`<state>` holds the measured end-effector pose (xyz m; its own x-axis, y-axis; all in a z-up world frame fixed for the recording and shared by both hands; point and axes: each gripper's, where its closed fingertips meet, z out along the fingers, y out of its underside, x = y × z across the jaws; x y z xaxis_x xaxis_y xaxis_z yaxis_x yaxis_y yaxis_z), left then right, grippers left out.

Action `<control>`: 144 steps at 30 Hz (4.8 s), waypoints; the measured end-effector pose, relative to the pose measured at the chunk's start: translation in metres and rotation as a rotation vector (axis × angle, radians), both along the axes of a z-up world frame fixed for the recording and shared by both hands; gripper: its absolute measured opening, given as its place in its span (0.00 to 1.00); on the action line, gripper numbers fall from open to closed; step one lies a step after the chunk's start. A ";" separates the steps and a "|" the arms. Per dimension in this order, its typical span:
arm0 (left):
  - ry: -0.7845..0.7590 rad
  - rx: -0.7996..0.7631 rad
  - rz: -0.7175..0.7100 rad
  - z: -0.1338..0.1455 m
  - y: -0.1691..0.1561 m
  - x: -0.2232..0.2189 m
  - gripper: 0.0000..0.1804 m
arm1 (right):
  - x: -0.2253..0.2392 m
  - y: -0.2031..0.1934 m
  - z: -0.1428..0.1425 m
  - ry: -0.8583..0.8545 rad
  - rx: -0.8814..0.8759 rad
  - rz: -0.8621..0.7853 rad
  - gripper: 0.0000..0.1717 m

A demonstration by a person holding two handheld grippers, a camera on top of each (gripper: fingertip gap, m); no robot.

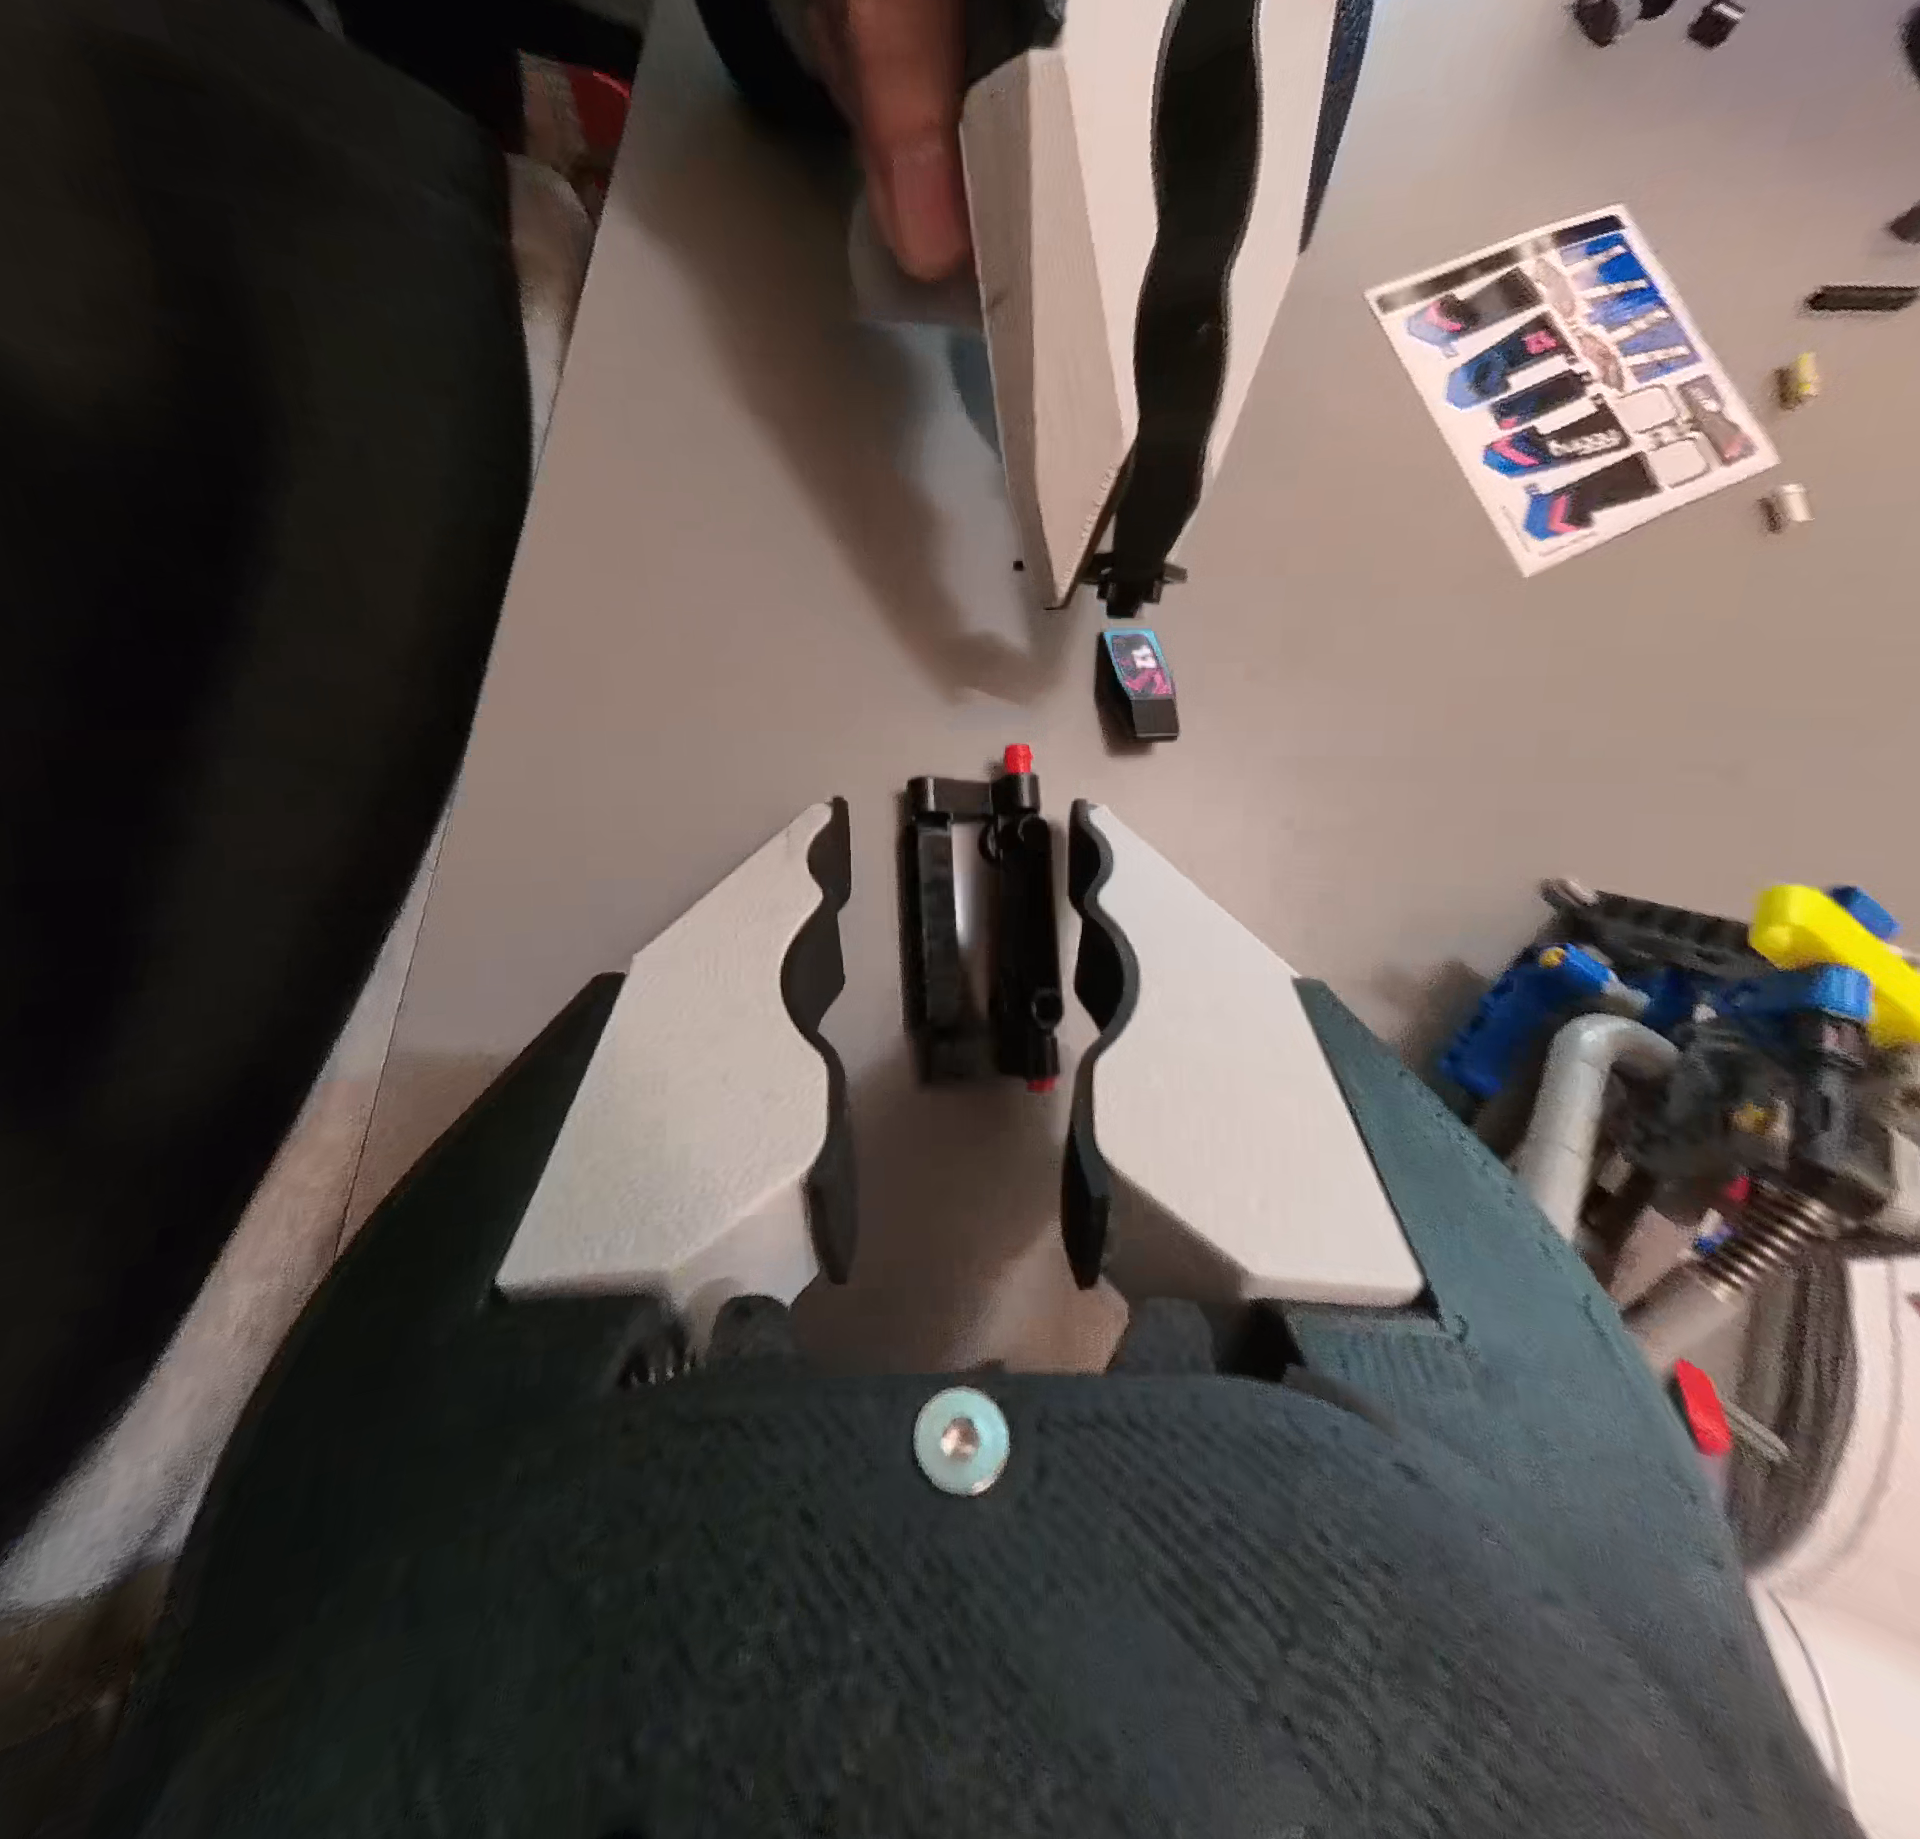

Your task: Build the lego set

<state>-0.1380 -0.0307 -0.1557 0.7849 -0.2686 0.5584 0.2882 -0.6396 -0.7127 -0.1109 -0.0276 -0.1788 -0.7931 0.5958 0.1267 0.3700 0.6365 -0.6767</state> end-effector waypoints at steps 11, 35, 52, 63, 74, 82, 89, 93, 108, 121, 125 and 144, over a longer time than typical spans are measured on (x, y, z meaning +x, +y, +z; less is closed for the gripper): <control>0.008 -0.009 -0.044 -0.002 0.000 0.006 0.07 | -0.002 0.000 -0.001 0.001 -0.103 0.009 0.17; 0.006 -0.042 -0.069 -0.007 0.001 0.011 0.07 | -0.008 -0.003 -0.001 0.001 -0.032 0.129 0.13; -0.110 -0.003 -0.007 0.004 0.012 0.011 0.07 | -0.026 0.011 0.034 0.683 0.220 -0.187 0.14; -0.124 -0.014 -0.017 0.003 0.012 0.012 0.07 | -0.027 0.010 0.029 0.679 0.256 -0.173 0.14; -0.126 -0.004 -0.013 0.004 0.012 0.011 0.07 | -0.027 0.009 0.026 0.673 0.279 -0.163 0.13; -0.124 -0.036 -0.016 0.000 0.012 0.012 0.07 | -0.027 0.008 0.023 0.687 0.330 -0.140 0.13; -0.090 -0.106 -0.029 -0.011 0.013 0.016 0.07 | -0.028 0.008 0.013 0.678 0.429 -0.095 0.13; -0.056 -0.099 -0.022 -0.012 0.015 0.015 0.07 | -0.028 0.010 0.013 0.679 0.444 -0.101 0.13; 0.175 -0.043 -0.062 -0.014 0.018 0.013 0.07 | -0.028 0.011 0.013 0.692 0.463 -0.105 0.13; 0.257 -0.279 -0.237 -0.011 -0.009 0.006 0.07 | -0.029 0.016 0.014 0.693 0.484 -0.128 0.13; 0.633 -0.452 -0.368 -0.016 -0.027 -0.011 0.07 | -0.031 0.028 0.014 0.682 0.517 -0.183 0.13; 0.850 -0.343 -0.498 -0.030 -0.007 -0.010 0.08 | -0.030 0.047 0.014 0.655 0.524 -0.270 0.13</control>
